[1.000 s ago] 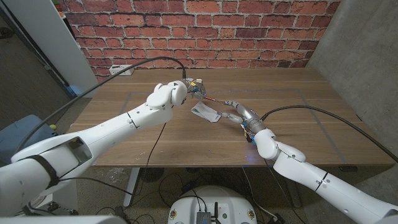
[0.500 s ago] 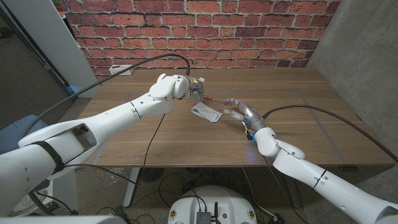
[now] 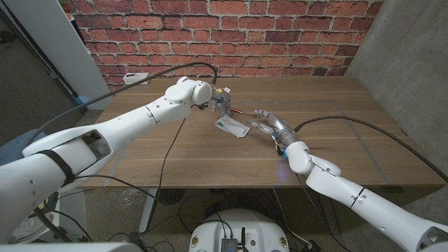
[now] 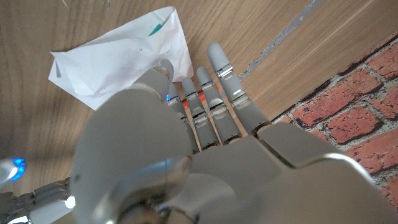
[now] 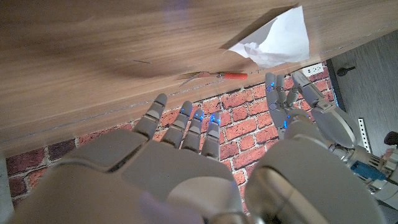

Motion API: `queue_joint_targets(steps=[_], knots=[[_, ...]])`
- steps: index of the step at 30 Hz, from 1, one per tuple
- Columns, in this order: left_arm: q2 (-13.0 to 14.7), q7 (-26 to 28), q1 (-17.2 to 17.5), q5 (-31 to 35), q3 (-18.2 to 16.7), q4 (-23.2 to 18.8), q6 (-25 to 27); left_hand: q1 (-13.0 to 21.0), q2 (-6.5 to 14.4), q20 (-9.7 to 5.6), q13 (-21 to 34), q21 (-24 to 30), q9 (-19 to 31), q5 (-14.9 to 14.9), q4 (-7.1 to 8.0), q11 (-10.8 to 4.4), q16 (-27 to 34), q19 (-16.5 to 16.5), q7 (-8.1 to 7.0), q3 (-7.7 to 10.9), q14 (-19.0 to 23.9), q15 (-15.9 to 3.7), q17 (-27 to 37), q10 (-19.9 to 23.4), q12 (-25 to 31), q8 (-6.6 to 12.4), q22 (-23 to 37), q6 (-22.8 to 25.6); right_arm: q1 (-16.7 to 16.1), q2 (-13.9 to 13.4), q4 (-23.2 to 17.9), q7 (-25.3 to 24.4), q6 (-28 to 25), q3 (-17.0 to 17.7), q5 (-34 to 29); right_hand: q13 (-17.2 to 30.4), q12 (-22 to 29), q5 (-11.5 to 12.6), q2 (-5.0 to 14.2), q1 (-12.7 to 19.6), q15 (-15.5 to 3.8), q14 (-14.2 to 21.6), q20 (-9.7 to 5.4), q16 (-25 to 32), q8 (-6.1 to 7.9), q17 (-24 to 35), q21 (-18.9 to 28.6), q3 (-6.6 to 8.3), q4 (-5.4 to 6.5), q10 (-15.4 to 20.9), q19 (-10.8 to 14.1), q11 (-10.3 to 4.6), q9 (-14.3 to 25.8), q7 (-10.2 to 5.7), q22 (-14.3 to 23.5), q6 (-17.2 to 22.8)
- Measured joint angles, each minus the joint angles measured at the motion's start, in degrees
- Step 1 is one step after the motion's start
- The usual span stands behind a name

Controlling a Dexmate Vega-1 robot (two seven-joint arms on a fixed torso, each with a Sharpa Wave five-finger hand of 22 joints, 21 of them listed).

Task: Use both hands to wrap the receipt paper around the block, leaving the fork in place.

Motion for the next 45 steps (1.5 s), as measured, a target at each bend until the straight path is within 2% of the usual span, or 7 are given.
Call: queue_joint_targets(steps=[12, 16, 22, 26, 35, 43, 45], knots=[[-0.54, 3.13, 0.87, 3.53, 0.12, 1.49, -4.62, 0.04, 0.04, -0.31, 0.54, 0.83, 0.00, 0.00, 0.10, 0.00, 0.00, 1.12, 0.61, -0.58, 1.09, -0.14, 0.01, 0.00, 0.00, 0.00, -0.01, -0.62, 0.74, -0.26, 0.22, 0.84, -0.48, -0.60, -0.27, 0.00, 0.25, 0.14, 0.00, 0.00, 0.00, 1.23, 0.39, 0.43, 0.22, -0.27, 0.00, -0.20, -0.20, 1.00, 0.03, 0.39, 0.00, -0.09, 0.00, 0.53], [-0.86, 3.35, 1.15, 4.44, 0.24, 1.88, -5.44, -1.11, -1.11, -0.51, 0.81, 1.04, 0.01, 0.00, 0.48, 0.00, 0.00, 1.53, 0.81, -1.45, 1.09, -0.14, -0.27, 0.00, 0.00, -0.25, -0.01, -1.28, 0.86, -0.38, 0.21, 1.04, -0.68, -0.73, -0.41, 0.01, 0.43, 0.45, 0.00, 0.00, 0.00, 1.23, 0.38, 0.43, 0.22, -0.27, 0.00, -0.20, -0.20, 1.30, 0.02, 0.09, 0.01, -0.09, 0.00, 0.53], [-1.28, 2.97, 1.33, 5.52, 0.44, 2.26, -5.99, -1.70, -2.29, -0.51, 1.34, 1.04, 0.01, 0.00, 0.79, 0.50, 0.00, 1.53, 0.09, -2.22, 1.09, -0.14, -0.53, -0.96, -0.04, -0.48, -0.16, -2.59, 0.88, -0.52, -0.04, 1.12, -0.97, -0.81, -0.55, -0.28, 0.43, 0.45, 0.17, -0.17, 0.18, 1.67, 0.37, 0.65, 0.22, -0.27, 0.40, -0.20, -0.20, 1.61, 0.01, 0.39, 0.01, 0.13, 0.01, 0.75], [-1.69, 2.13, 1.34, 6.38, 0.76, 2.65, -6.10, -1.64, -2.29, -0.51, 1.56, 1.04, 0.01, 0.42, 0.79, 0.51, -0.23, 1.53, 0.11, -2.22, 0.99, -0.04, -0.53, -0.94, -0.29, -0.48, -0.16, -2.57, 0.88, -0.60, -0.25, 1.14, -1.22, -0.85, -0.65, -0.28, 0.43, 0.45, 0.24, -0.23, 0.09, 1.75, 0.37, 0.65, 0.22, -0.53, 0.40, -0.20, -0.20, 1.81, 0.01, 0.19, 0.01, -0.09, 0.01, 1.15], [-2.68, 1.52, 1.47, 7.83, 1.51, 4.11, -6.34, 0.21, -0.84, -0.63, 2.20, 1.26, 0.08, 0.84, 0.63, 0.67, 0.81, 2.67, 1.83, -2.05, 3.77, -0.77, -0.34, 0.46, 0.22, 0.26, -0.16, -0.40, 0.86, -0.77, -0.55, 1.42, -1.58, -1.02, -0.89, -0.28, 0.43, 0.45, 0.23, -0.23, -0.10, 1.94, 0.57, 0.87, 0.45, -0.52, 0.40, -0.20, -0.20, 2.22, 0.22, 0.18, 0.01, -0.08, 0.01, 1.15], [-3.27, 2.10, 1.83, 8.51, 1.96, 5.21, -6.42, 0.62, -0.41, -0.94, 2.90, 1.71, 0.08, 0.80, 0.86, 1.15, 1.61, 4.00, 2.01, -2.28, 6.25, -1.57, -0.37, 0.85, 0.22, 0.93, -0.15, 0.81, 1.23, -0.85, -0.58, 2.06, -1.78, -1.22, -0.92, -0.28, 0.43, 0.75, 0.23, -0.23, 0.17, 2.49, 0.56, 0.87, 0.44, -0.75, 0.40, -0.42, -0.43, 2.43, 0.21, 0.39, 0.01, -0.08, 0.01, 1.15], [-3.38, 2.14, 1.88, 8.78, 2.15, 5.35, -6.41, -0.35, -0.84, -1.05, 3.18, 1.71, 0.05, 0.33, 1.28, 1.02, 1.61, 4.11, 1.56, -2.71, 6.53, -1.50, -0.38, -0.74, 0.14, 0.19, -0.15, -0.61, 1.30, -0.87, -0.58, 2.17, -1.81, -1.23, -0.92, -0.27, 0.43, 0.83, 0.23, -0.23, 0.00, 2.66, 0.56, 0.87, 0.45, -0.79, 0.40, -0.42, -0.43, 2.74, 0.21, 0.10, 0.01, -0.11, 0.01, 1.16]])
